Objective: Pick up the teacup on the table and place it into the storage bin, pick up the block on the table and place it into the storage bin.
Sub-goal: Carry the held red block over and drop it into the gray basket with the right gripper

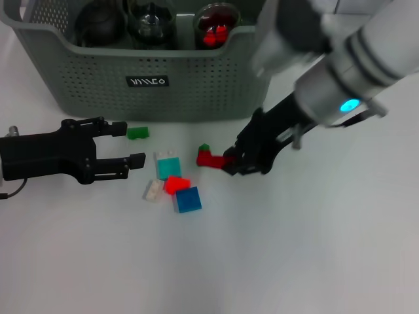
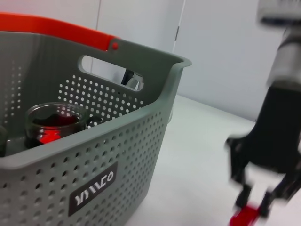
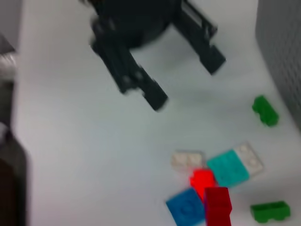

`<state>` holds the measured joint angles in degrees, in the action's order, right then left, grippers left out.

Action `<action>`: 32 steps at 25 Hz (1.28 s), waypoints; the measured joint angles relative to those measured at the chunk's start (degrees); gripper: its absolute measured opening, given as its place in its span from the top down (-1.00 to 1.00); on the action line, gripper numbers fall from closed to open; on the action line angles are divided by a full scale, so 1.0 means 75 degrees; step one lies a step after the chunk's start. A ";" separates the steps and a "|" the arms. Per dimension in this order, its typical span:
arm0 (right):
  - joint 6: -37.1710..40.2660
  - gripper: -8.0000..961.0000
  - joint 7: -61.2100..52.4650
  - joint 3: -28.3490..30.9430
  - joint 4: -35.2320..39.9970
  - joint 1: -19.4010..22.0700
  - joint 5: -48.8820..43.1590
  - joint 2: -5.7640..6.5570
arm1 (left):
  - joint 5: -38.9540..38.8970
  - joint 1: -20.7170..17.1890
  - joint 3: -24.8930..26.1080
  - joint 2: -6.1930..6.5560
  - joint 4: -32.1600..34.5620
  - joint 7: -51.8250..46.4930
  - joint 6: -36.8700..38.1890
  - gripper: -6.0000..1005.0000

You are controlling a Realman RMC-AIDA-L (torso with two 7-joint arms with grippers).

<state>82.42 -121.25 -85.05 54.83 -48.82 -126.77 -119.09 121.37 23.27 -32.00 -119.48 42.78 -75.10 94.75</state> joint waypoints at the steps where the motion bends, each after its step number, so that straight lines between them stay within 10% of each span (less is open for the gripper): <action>1: 0.0463 0.57 -0.0079 0.0395 0.0299 0.0068 -0.0020 0.0005 | 0.0013 -0.0010 0.0026 0.0002 0.0006 0.0002 0.0000 -0.59; 7: 0.3383 0.57 -0.0474 0.3821 0.1596 -0.0100 0.0995 0.0149 | 0.0028 -0.0109 0.0143 0.0013 0.0067 0.0007 -0.0003 -0.59; 15: 0.2663 0.56 -0.1327 0.5528 0.1332 -0.0993 0.2795 0.1229 | 0.0001 -0.0016 0.0238 0.0054 0.0075 0.0030 0.0032 -0.59; 32: -0.2893 0.55 -0.0794 0.2768 -0.1127 -0.2187 -0.2184 0.0280 | 0.0036 0.0380 0.0180 -0.0003 0.0008 0.0113 0.0020 -0.59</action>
<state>60.72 -127.21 -64.29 46.37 -65.22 -143.15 -116.99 121.64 26.11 -30.65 -119.50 42.84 -74.26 94.90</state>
